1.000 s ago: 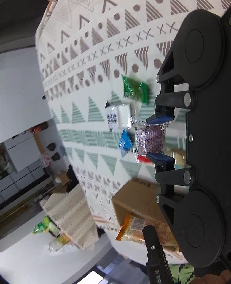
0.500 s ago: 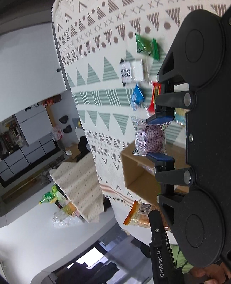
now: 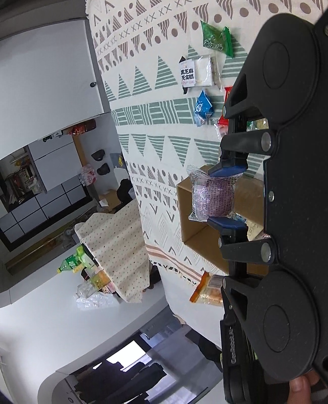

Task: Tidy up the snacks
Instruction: 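Carry the bread-stick pack and purple packet over the box and open both grippers, then withdraw both grippers from the box back toward the remaining snacks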

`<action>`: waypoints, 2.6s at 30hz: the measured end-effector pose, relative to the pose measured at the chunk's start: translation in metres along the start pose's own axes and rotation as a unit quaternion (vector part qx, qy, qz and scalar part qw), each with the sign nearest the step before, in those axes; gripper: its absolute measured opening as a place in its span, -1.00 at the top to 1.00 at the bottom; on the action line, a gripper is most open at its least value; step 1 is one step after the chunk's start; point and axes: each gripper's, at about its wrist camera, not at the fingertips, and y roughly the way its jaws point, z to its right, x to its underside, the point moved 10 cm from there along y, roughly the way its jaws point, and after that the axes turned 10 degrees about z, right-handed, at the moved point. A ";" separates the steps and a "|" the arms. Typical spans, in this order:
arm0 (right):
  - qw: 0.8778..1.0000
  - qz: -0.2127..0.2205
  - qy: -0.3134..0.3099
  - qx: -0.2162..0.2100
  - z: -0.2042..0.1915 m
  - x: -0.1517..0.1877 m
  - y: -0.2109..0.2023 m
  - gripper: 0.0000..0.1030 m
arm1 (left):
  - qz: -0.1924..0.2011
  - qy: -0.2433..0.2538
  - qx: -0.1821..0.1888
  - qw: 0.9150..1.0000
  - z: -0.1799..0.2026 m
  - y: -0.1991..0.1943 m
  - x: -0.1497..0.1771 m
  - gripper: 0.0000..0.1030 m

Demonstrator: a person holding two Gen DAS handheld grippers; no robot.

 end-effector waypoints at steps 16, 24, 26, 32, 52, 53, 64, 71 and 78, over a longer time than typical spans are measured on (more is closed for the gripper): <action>0.999 -0.034 -0.014 -0.017 -0.037 0.011 0.038 0.35 | -0.025 -0.040 -0.009 0.999 -0.038 0.038 0.004 0.51; 0.996 -0.078 -0.028 -0.032 -0.054 0.030 0.047 0.28 | -0.043 -0.063 -0.011 0.997 -0.057 0.043 0.003 0.07; 0.995 -0.086 -0.027 -0.035 -0.057 0.033 0.046 0.19 | -0.042 -0.062 -0.009 0.997 -0.057 0.042 0.003 -0.01; 0.997 -0.074 -0.015 -0.022 -0.046 0.020 0.028 0.13 | -0.042 -0.055 -0.001 0.998 -0.050 0.033 0.002 -0.34; 0.998 -0.042 0.011 0.050 0.029 0.002 -0.026 -0.44 | -0.047 0.005 0.012 0.999 0.018 0.012 0.026 -0.65; 0.998 -0.039 0.013 0.049 0.031 0.000 -0.029 -0.47 | -0.048 0.008 0.015 0.999 0.023 0.011 0.028 -0.65; 0.997 -0.028 0.029 0.069 0.067 -0.008 -0.057 -0.52 | -0.038 0.025 0.022 0.999 0.061 0.003 0.036 -0.65; 0.995 -0.024 0.047 0.090 0.097 -0.009 -0.072 -0.53 | -0.042 0.032 0.026 0.998 0.080 0.007 0.046 -0.65; 0.992 -0.023 0.056 0.107 0.120 -0.011 -0.079 -0.55 | -0.050 0.039 0.039 0.997 0.100 0.013 0.056 -0.65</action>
